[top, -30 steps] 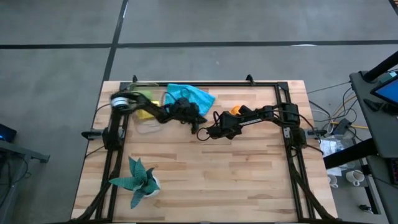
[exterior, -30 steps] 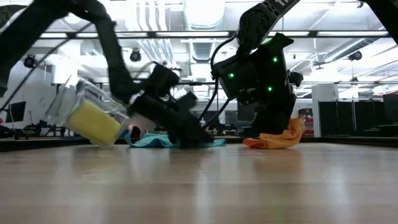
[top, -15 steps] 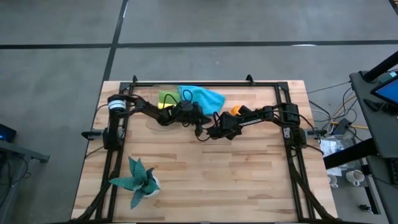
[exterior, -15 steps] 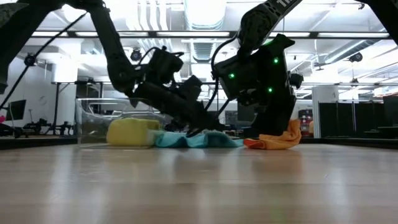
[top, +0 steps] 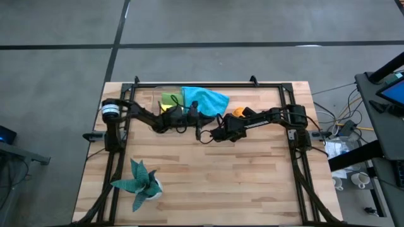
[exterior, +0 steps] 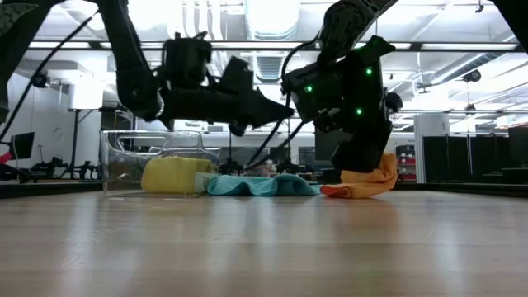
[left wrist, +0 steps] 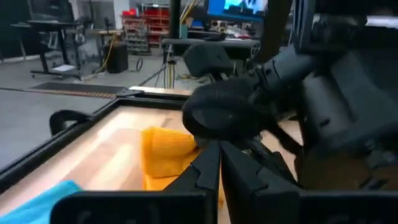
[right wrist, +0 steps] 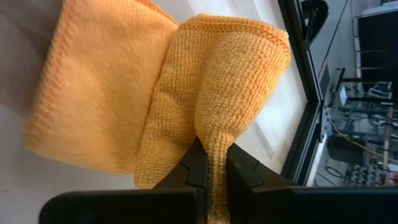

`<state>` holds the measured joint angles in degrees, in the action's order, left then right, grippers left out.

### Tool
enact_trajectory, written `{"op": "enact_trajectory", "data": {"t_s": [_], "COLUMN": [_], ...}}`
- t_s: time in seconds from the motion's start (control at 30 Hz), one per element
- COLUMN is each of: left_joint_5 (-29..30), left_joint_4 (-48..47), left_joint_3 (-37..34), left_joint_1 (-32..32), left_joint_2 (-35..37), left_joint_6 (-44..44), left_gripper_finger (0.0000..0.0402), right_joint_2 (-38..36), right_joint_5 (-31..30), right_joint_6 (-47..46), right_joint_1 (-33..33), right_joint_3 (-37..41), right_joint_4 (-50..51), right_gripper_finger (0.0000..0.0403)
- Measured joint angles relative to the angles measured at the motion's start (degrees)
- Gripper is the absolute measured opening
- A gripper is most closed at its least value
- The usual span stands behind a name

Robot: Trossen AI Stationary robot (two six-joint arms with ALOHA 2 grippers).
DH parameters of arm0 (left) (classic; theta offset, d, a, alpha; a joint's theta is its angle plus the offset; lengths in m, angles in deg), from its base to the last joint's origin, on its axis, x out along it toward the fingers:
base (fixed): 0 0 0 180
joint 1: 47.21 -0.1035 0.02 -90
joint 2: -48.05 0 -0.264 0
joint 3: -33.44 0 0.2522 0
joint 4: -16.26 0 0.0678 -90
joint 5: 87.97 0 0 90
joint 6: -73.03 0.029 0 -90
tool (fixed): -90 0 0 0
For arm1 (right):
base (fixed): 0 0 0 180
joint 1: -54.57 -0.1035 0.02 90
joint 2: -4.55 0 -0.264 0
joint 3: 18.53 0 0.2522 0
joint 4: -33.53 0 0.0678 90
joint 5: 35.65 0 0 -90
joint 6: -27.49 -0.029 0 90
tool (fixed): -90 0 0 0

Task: Roll microfiber towels into tight, uniform cylinder then place into a basket
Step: Roll the orange microfiber towel

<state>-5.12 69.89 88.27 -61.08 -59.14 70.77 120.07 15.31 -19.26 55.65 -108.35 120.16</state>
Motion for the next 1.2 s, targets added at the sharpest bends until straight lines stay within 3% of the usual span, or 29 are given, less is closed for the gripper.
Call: {"op": "enact_trajectory", "data": {"t_s": [0.3,0.67,1.2], "left_joint_5": [-14.3,-16.6,-16.6], "left_joint_4": [1.0,3.8,3.6], "left_joint_3": [8.7,14.9,10.9], "left_joint_1": [-0.4,-0.3,-1.9], "left_joint_2": [-5.8,-10.8,-12.5], "left_joint_6": [-0.1,-0.4,-0.4], "left_gripper_finger": [0.0000,0.0000,0.0000], "right_joint_2": [-2.2,-2.9,-2.8], "right_joint_5": [0.0,-1.1,-0.8], "right_joint_6": [-0.2,0.0,0.7], "right_joint_1": [-0.3,-0.7,-0.7], "right_joint_3": [0.1,0.5,0.7], "right_joint_4": [-1.3,-1.0,-1.4], "right_gripper_finger": [0.0013,0.0013,0.0013]}}
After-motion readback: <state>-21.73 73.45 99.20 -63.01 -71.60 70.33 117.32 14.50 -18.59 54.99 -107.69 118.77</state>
